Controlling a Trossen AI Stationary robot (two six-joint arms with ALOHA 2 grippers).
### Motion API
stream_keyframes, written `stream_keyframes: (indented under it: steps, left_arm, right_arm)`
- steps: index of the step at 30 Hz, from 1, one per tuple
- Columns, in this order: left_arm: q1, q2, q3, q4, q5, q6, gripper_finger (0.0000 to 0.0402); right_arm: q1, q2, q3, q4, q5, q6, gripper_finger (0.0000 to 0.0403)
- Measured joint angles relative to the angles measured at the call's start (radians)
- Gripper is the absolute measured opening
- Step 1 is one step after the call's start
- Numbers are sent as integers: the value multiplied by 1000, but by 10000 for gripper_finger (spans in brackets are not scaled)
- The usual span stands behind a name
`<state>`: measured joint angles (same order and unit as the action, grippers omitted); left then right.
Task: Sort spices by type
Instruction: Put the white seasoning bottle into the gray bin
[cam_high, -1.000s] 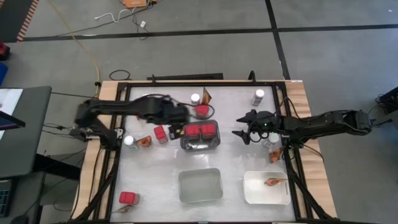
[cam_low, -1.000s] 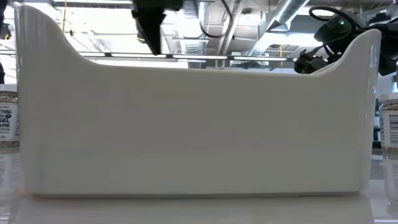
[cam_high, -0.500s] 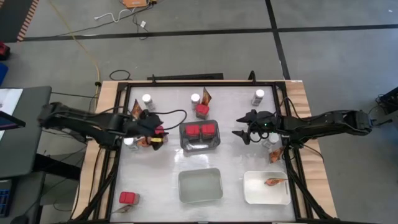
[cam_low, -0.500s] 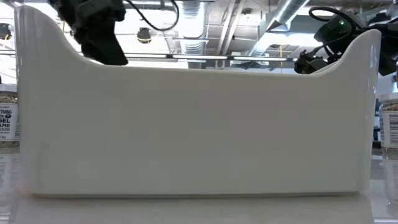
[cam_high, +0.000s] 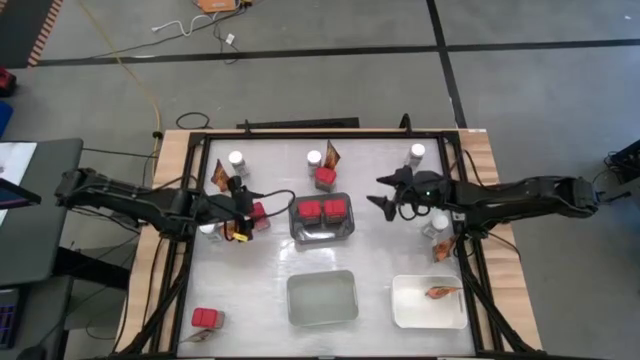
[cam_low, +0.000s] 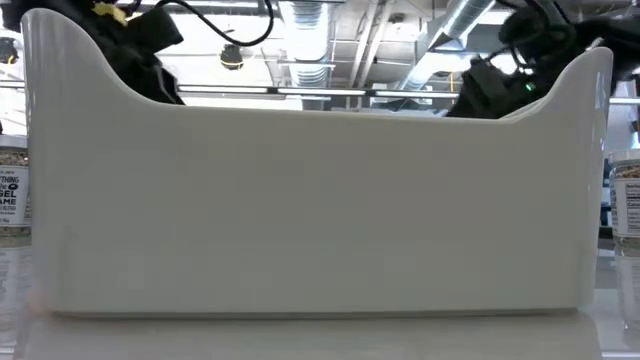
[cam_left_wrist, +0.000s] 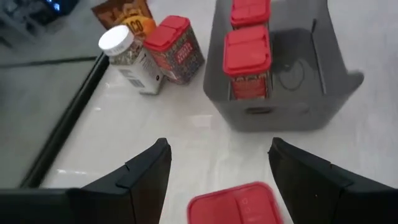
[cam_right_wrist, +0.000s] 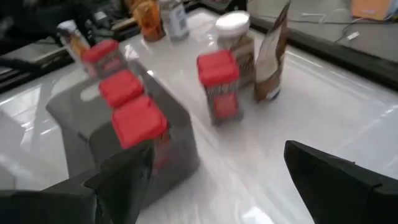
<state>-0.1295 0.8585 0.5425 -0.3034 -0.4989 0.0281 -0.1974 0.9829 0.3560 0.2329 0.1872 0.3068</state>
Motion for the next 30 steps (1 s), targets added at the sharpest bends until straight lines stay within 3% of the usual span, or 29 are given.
stream_keyframes:
  steps: [4, 11, 18, 23, 30]
  left_arm:
    - [0, 0, -21, 9, 1, -35, 258]
    - [15, -1, -26, 53, 1, -108, 258]
    - [19, -2, -25, 83, 20, -120, 258]
    - [19, -2, -25, 84, 23, -148, 258]
    - [18, -2, -25, 84, 23, -168, 258]
  right_arm:
    - [-1, 5, 130, -156, 50, -7, 385]
    - [-3, 5, 377, -582, 131, 19, 385]
    - [-41, 6, 585, -1151, 133, 302, 385]
    - [-70, 43, 658, -1534, 102, 451, 385]
    - [-23, 93, 666, -1707, 1, 408, 385]
